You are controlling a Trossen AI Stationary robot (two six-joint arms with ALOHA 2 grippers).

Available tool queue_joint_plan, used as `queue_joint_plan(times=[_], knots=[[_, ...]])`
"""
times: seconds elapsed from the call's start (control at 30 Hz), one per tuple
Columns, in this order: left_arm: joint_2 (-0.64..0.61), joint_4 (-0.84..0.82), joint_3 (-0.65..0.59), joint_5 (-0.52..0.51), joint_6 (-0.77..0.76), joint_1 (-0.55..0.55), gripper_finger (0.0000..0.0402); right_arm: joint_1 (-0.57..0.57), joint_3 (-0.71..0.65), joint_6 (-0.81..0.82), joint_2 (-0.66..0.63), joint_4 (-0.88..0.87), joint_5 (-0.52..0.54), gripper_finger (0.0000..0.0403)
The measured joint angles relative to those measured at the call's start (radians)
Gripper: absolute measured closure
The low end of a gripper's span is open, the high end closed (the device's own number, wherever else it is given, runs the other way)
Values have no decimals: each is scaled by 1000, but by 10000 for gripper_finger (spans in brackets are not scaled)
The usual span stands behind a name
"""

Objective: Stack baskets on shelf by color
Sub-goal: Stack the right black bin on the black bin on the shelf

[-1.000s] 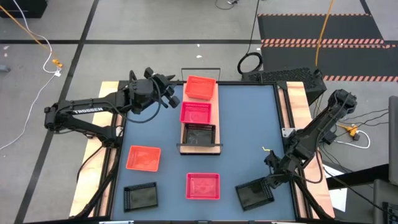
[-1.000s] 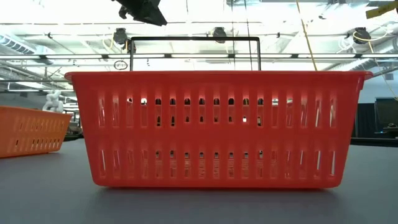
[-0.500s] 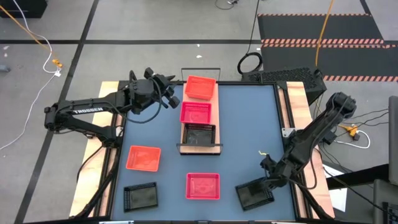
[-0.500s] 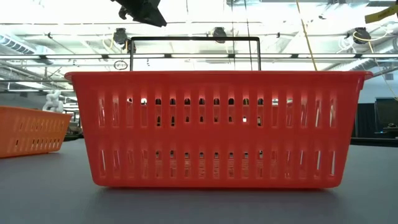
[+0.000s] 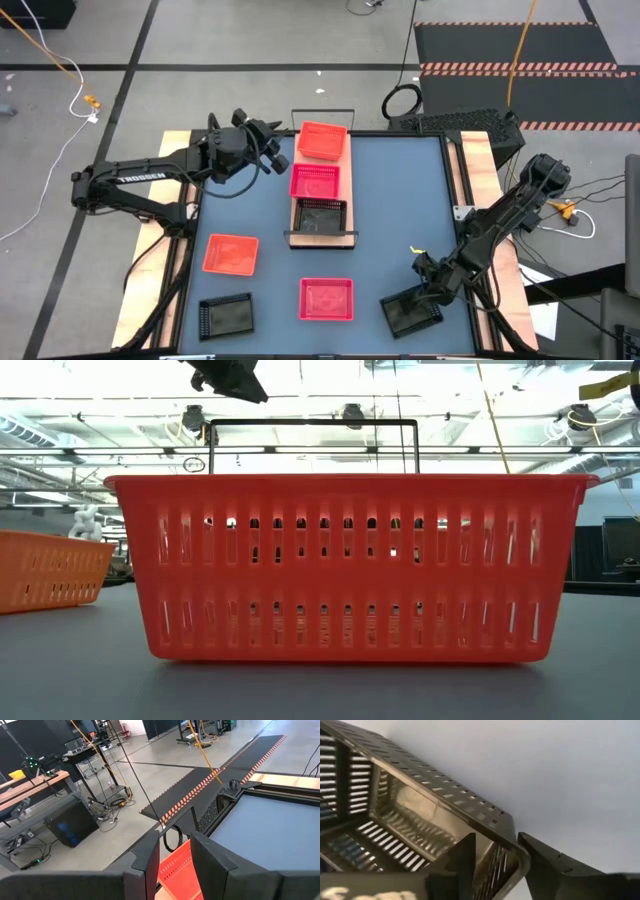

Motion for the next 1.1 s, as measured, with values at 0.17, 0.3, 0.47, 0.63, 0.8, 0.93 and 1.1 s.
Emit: queue_joint_plan(times=[0.17,0.3,0.47,0.63,0.8,0.93,1.1], knots=[[0,0,0,0,-10,0,289,-2,0,-12,-19,-5,0,308],[0,0,0,0,-14,0,289,-3,5,-8,-59,-34,41,376],[0,0,0,0,-17,0,289,-3,103,22,-119,-203,136,397],[0,0,0,0,-17,0,289,-15,295,107,-162,-532,203,400],[0,0,0,0,-17,0,289,-33,547,176,-187,-840,387,401],[0,0,0,0,-17,0,289,-82,684,179,-216,-951,613,401],[0,0,0,0,-17,0,289,-247,712,139,-281,-930,873,402]])
